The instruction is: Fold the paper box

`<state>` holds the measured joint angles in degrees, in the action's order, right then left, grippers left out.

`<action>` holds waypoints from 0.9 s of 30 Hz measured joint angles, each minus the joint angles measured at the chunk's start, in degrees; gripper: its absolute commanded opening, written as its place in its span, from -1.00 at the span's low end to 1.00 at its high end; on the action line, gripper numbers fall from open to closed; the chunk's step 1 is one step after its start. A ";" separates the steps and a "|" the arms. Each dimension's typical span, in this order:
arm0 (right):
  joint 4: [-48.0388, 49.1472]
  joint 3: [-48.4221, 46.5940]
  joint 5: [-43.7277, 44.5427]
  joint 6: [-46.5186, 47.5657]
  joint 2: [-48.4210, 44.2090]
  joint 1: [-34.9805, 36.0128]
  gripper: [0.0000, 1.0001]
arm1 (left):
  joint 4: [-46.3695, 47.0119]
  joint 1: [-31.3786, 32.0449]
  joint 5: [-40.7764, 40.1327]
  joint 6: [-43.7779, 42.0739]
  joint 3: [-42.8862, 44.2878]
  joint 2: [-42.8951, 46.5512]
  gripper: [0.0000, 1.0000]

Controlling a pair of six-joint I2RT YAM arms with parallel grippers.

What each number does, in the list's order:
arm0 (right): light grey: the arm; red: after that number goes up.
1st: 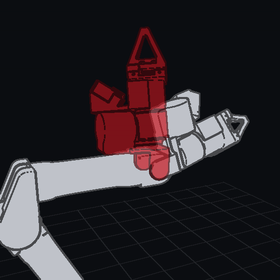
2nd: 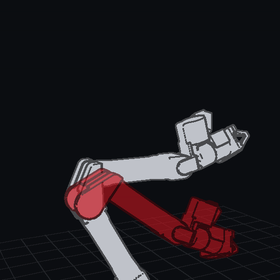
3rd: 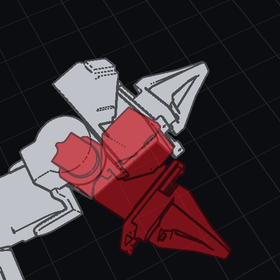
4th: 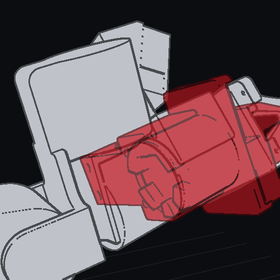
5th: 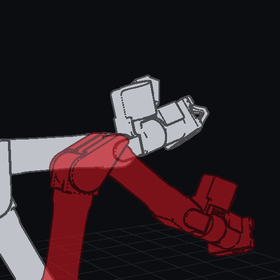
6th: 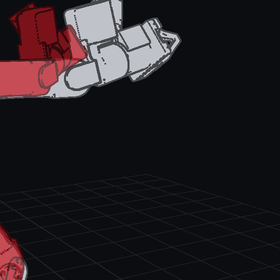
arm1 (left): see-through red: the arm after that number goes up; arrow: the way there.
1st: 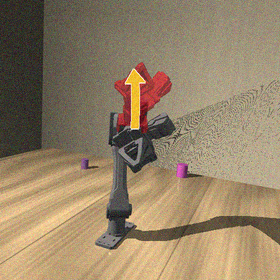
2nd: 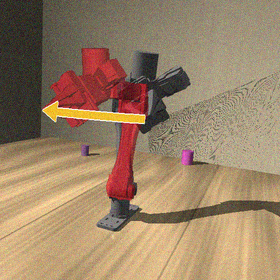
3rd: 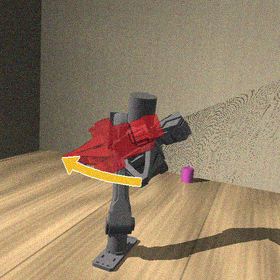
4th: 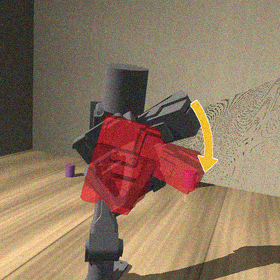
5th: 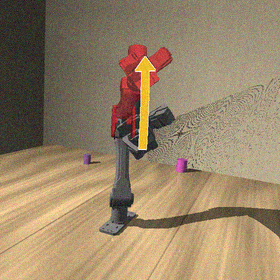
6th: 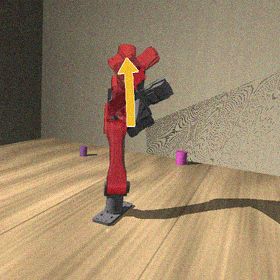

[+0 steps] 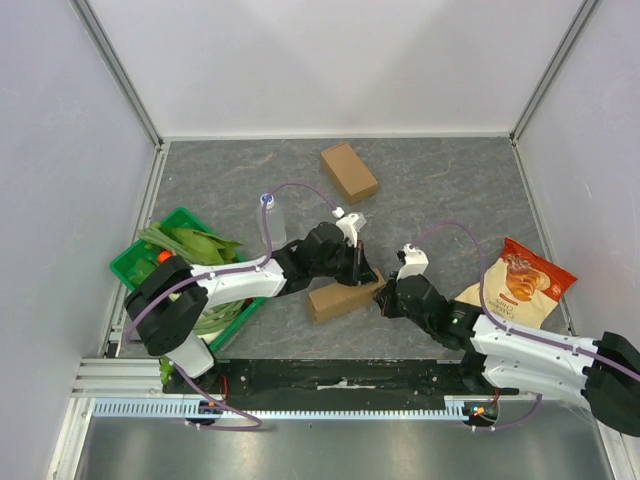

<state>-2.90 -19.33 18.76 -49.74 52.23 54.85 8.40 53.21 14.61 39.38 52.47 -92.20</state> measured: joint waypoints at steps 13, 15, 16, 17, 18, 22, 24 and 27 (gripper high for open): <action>-0.98 0.00 0.68 0.02 -3.91 -0.55 -0.99 | 13.00 0.44 -4.04 -0.24 -10.27 3.48 -0.66; -5.55 -0.79 0.61 0.52 -5.25 -0.92 -0.81 | 9.77 0.55 -4.02 -1.07 -8.57 3.76 -0.41; -8.61 -1.70 0.00 1.11 -5.77 -1.57 -0.78 | 7.28 0.57 -4.00 -1.68 -6.99 3.93 -0.31; -10.91 -2.67 -0.72 1.73 -6.10 -2.49 -0.64 | 5.09 0.61 -4.00 -2.27 -5.77 4.15 -0.16; -13.05 -3.74 -1.33 2.49 -6.36 -3.61 -0.52 | 1.57 0.61 -4.02 -2.86 -3.82 4.68 -0.10; -20.65 -10.16 -7.85 7.61 -7.61 -11.67 0.00 | -6.84 0.35 -4.04 -4.90 1.64 8.63 0.00; -21.99 -13.90 -14.27 10.97 -6.93 -17.07 0.15 | -9.53 0.07 -4.22 -5.25 2.97 11.69 -0.01; -21.11 -18.36 -24.81 15.52 -2.34 -24.09 0.26 | -13.18 -0.92 -5.16 -5.29 1.88 18.56 0.01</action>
<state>-24.01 -37.69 -6.04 -34.22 49.89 30.76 -4.78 52.29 9.45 34.09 54.35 -73.65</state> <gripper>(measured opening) 0.582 0.492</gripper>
